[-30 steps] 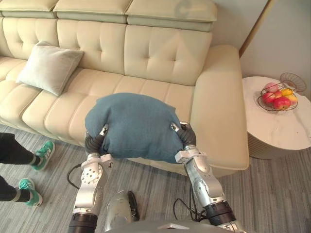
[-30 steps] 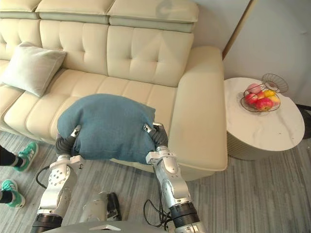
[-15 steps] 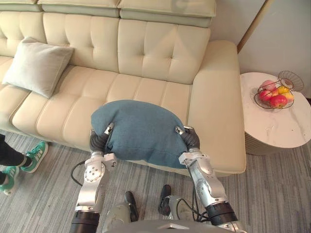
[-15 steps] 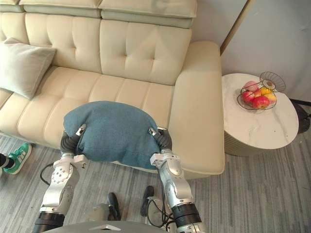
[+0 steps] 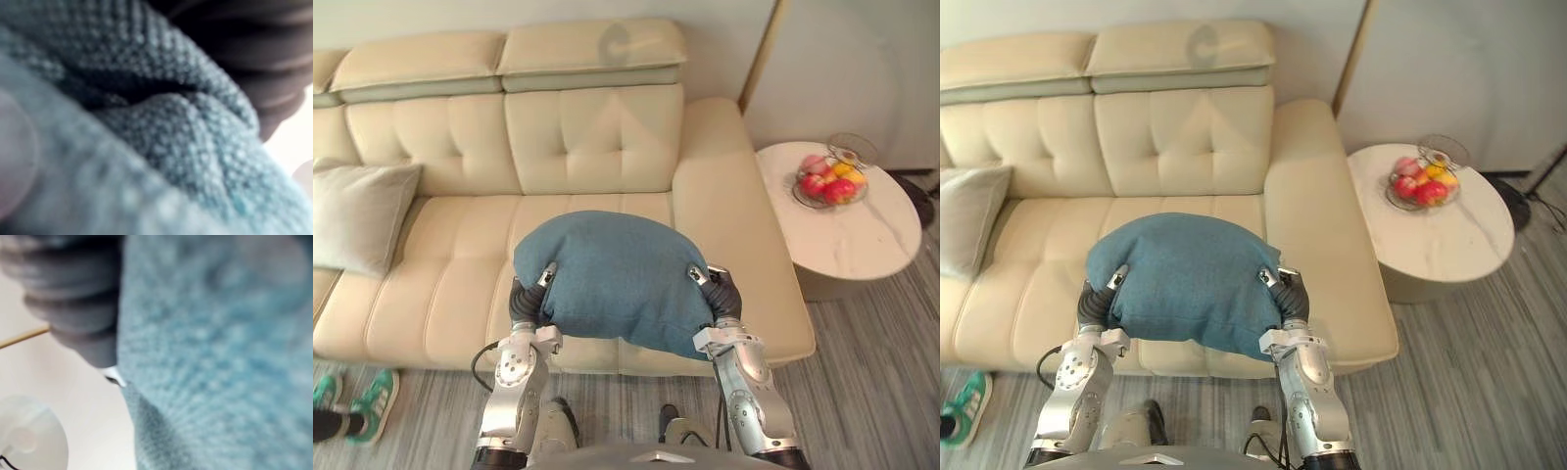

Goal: Pick up cushions and gather them together orderly.

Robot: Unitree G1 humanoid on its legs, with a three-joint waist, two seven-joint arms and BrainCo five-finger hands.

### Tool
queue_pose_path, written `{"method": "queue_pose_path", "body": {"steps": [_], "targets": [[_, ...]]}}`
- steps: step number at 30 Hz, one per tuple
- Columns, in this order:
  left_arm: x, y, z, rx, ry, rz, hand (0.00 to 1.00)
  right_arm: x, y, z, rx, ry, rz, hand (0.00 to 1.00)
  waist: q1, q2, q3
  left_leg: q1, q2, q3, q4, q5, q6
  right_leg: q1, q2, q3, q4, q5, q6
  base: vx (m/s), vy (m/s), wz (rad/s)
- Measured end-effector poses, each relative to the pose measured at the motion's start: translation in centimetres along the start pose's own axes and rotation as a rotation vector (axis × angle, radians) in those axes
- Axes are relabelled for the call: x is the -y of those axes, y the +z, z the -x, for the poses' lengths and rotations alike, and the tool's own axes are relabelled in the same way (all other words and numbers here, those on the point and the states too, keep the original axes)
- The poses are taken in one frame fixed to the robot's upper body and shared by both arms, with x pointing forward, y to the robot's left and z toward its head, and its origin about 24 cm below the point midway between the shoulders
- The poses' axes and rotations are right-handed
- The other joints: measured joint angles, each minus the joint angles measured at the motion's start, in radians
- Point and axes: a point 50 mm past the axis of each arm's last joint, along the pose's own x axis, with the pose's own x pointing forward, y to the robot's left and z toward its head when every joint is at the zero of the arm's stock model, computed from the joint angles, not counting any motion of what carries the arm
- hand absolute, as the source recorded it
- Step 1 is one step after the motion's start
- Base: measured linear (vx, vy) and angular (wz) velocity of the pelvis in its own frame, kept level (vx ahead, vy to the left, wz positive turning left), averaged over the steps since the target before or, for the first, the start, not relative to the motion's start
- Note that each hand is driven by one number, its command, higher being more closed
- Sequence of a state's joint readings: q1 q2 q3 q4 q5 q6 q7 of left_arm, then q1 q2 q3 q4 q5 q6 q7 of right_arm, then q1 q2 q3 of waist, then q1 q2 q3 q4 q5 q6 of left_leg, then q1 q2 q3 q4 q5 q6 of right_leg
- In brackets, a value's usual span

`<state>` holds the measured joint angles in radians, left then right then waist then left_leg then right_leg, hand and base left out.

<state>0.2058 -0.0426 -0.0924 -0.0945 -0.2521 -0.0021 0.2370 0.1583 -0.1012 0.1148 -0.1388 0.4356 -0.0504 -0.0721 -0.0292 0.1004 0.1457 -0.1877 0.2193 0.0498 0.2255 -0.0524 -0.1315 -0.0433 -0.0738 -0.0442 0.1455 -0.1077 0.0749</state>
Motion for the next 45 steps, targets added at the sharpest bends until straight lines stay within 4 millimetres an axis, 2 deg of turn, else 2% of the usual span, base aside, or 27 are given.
{"method": "queue_pose_path", "body": {"steps": [1, 2, 4, 7, 11, 14, 16, 18, 22, 25, 26, 27, 30, 31, 32, 35, 37, 38, 39, 42, 43, 44, 45], "targets": [[-0.3, -0.2, 0.2, -0.01, 0.003, -0.015, 1.0, 0.0, -0.9, 0.2, -0.037, -0.016, -0.017, 1.0, -0.013, -0.03, -0.006, 0.005, -0.022, 0.038, 0.029, -0.01, -0.004, 0.004, -0.028, 0.036, -0.01, 0.019, 0.012, 0.2, 0.46, -1.04], [-0.6, -0.1, 0.2, -0.007, 0.001, -0.031, 1.0, -0.1, -1.3, 0.5, -0.051, -0.022, -0.031, 1.0, -0.013, -0.065, -0.016, 0.007, -0.051, 0.067, 0.029, -0.017, 0.01, -0.006, -0.065, 0.043, -0.025, 0.027, 0.018, 0.17, 0.318, -0.61], [-1.0, -0.1, 0.2, -0.008, 0.001, -0.053, 1.0, -0.3, -1.8, 0.5, -0.067, -0.027, -0.048, 1.0, -0.014, -0.096, -0.023, 0.019, -0.088, 0.105, 0.006, -0.011, 0.028, -0.019, -0.099, 0.069, -0.045, 0.05, 0.022, 0.11, 0.221, -0.37], [-1.3, -0.1, 0.3, -0.011, 0.007, -0.06, 1.0, -0.3, -2.5, 0.3, -0.096, -0.027, -0.037, 1.0, -0.014, -0.096, -0.023, 0.034, -0.107, 0.122, -0.025, -0.003, 0.041, -0.022, -0.111, 0.07, -0.062, 0.079, 0.023, 0.05, 0.133, -0.19], [-1.5, -0.2, 0.3, -0.015, 0.009, -0.069, 1.0, -0.4, -3.3, -0.7, -0.131, -0.016, -0.007, 1.0, -0.02, -0.09, -0.025, 0.071, -0.104, 0.131, -0.115, 0.048, 0.031, -0.031, -0.099, 0.075, -0.076, 0.08, 0.024, -0.03, -0.05, -0.11], [-1.7, -0.5, 0.2, -0.028, 0.01, -0.085, 1.0, -0.5, -3.3, -1.5, -0.135, 0.004, 0.04, 1.0, -0.021, -0.074, -0.035, 0.087, -0.096, 0.149, -0.193, 0.095, 0.022, -0.056, -0.084, 0.094, -0.094, 0.099, 0.036, -0.08, -0.072, -0.22], [-1.8, -0.5, -0.4, -0.029, 0.009, -0.103, 1.0, -0.8, -2.9, -2.6, -0.127, 0.031, 0.078, 1.0, -0.023, -0.069, -0.035, 0.086, -0.093, 0.163, -0.238, 0.126, 0.02, -0.079, -0.077, 0.104, -0.107, 0.12, 0.039, -0.09, -0.034, -0.2], [-1.8, 0.1, -1.5, -0.007, 0.028, -0.122, 1.0, -2.1, -2.2, -4.3, -0.096, 0.071, 0.114, 1.0, -0.017, -0.068, -0.029, 0.063, -0.091, 0.177, -0.248, 0.142, 0.023, -0.116, -0.073, 0.122, -0.112, 0.143, 0.041, -0.12, -0.003, -0.2], [-1.3, 4.8, -5.1, 0.172, 0.103, -0.122, 1.0, -6.5, 1.5, -7.9, 0.05, 0.158, 0.142, 1.0, 0.014, -0.06, 0.029, -0.028, -0.09, 0.168, -0.257, 0.185, 0.022, -0.212, -0.071, 0.114, -0.091, 0.173, 0.046, -0.18, 0.006, 0.09], [-0.9, 8.0, -6.4, 0.288, 0.145, -0.095, 1.0, -8.9, 4.0, -9.3, 0.145, 0.196, 0.137, 1.0, 0.041, -0.043, 0.047, -0.064, -0.091, 0.148, -0.286, 0.22, 0.02, -0.261, -0.07, 0.092, -0.058, 0.168, 0.046, -0.11, -0.003, 0.23], [-0.4, 10.1, -7.2, 0.359, 0.155, -0.082, 1.0, -10.1, 5.6, -9.9, 0.208, 0.201, 0.12, 1.0, 0.054, -0.037, 0.052, -0.092, -0.091, 0.133, -0.297, 0.238, 0.018, -0.292, -0.071, 0.075, -0.033, 0.16, 0.051, -0.06, -0.013, 0.34], [-0.2, 10.8, -7.4, 0.382, 0.158, -0.077, 1.0, -10.5, 6.1, -10.1, 0.227, 0.203, 0.114, 1.0, 0.06, -0.036, 0.053, -0.097, -0.091, 0.129, -0.303, 0.244, 0.017, -0.303, -0.071, 0.071, -0.024, 0.157, 0.052, -0.06, -0.017, 0.4], [1.3, 16.1, -8.4, 0.559, 0.174, -0.049, 1.0, -13.1, 10.2, -11.0, 0.381, 0.207, 0.084, 1.0, 0.078, -0.03, 0.06, -0.154, -0.1, 0.088, -0.302, 0.277, 0.02, -0.367, -0.085, 0.035, 0.055, 0.121, 0.058, -0.02, -0.014, 0.37], [1.6, 16.8, -8.5, 0.586, 0.174, -0.037, 1.0, -13.4, 10.9, -11.0, 0.408, 0.204, 0.082, 1.0, 0.08, -0.029, 0.06, -0.161, -0.103, 0.083, -0.302, 0.279, 0.021, -0.375, -0.088, 0.03, 0.067, 0.113, 0.057, 0.0, -0.02, 0.41], [2.5, 19.1, -8.5, 0.669, 0.174, 0.001, 1.0, -14.4, 13.1, -10.8, 0.497, 0.2, 0.06, 1.0, 0.089, -0.026, 0.07, -0.175, -0.111, 0.071, -0.302, 0.283, 0.022, -0.398, -0.098, 0.024, 0.101, 0.095, 0.063, 0.01, -0.025, 0.32], [3.5, 23.5, -8.1, 0.823, 0.193, 0.066, 1.0, -17.0, 17.2, -9.5, 0.696, 0.198, 0.047, 1.0, 0.096, -0.018, 0.077, -0.225, -0.123, 0.056, -0.302, 0.294, 0.024, -0.455, -0.114, 0.011, 0.142, 0.076, 0.065, 0.01, -0.033, 0.24], [5.2, 27.3, -7.8, 0.932, 0.185, 0.132, 1.0, -19.1, 20.7, -8.4, 0.867, 0.151, 0.021, 1.0, 0.11, -0.011, 0.09, -0.261, -0.126, 0.049, -0.303, 0.305, 0.021, -0.49, -0.118, 0.005, 0.151, 0.075, 0.065, 0.01, -0.046, 0.13], [5.8, 28.4, -7.8, 0.956, 0.183, 0.145, 1.0, -19.5, 21.7, -8.0, 0.914, 0.131, 0.018, 1.0, 0.113, -0.01, 0.091, -0.274, -0.126, 0.045, -0.303, 0.308, 0.019, -0.501, -0.118, 0.001, 0.151, 0.075, 0.065, 0.01, -0.058, 0.13], [6.8, 30.6, -7.3, 1.015, 0.18, 0.167, 1.0, -20.4, 23.5, -7.1, 1.012, 0.086, 0.004, 1.0, 0.116, -0.01, 0.091, -0.309, -0.123, 0.041, -0.303, 0.314, 0.02, -0.531, -0.117, -0.005, 0.15, 0.077, 0.065, 0.01, -0.053, 0.1], [8.6, 33.7, -6.3, 1.084, 0.149, 0.216, 1.0, -21.1, 25.9, -5.5, 1.149, 0.028, -0.019, 1.0, 0.115, -0.01, 0.091, -0.371, -0.119, 0.033, -0.302, 0.331, 0.016, -0.575, -0.115, -0.023, 0.141, 0.085, 0.063, 0.02, -0.048, 0.12], [9.5, 35.0, -6.0, 1.107, 0.136, 0.221, 0.0, -21.2, 27.2, -5.1, 1.205, -0.017, -0.023, 1.0, 0.118, -0.01, 0.091, -0.398, -0.11, 0.033, -0.302, 0.337, 0.017, -0.595, -0.109, -0.028, 0.129, 0.095, 0.062, 0.03, -0.05, 0.02], [10.3, 36.2, -5.6, 1.125, 0.12, 0.231, 0.0, -21.3, 28.4, -4.6, 1.257, -0.051, -0.031, 0.0, 0.122, -0.01, 0.091, -0.428, -0.102, 0.035, -0.302, 0.344, 0.02, -0.613, -0.099, -0.031, 0.106, 0.111, 0.06, 0.01, -0.054, -0.11], [11.1, 37.6, -5.1, 1.141, 0.105, 0.245, 0.0, -21.7, 29.7, -3.9, 1.312, -0.084, -0.04, 0.0, 0.13, -0.01, 0.091, -0.467, -0.091, 0.037, -0.302, 0.348, 0.017, -0.635, -0.088, -0.035, 0.071, 0.136, 0.058, 0.01, -0.062, -0.21]]}}
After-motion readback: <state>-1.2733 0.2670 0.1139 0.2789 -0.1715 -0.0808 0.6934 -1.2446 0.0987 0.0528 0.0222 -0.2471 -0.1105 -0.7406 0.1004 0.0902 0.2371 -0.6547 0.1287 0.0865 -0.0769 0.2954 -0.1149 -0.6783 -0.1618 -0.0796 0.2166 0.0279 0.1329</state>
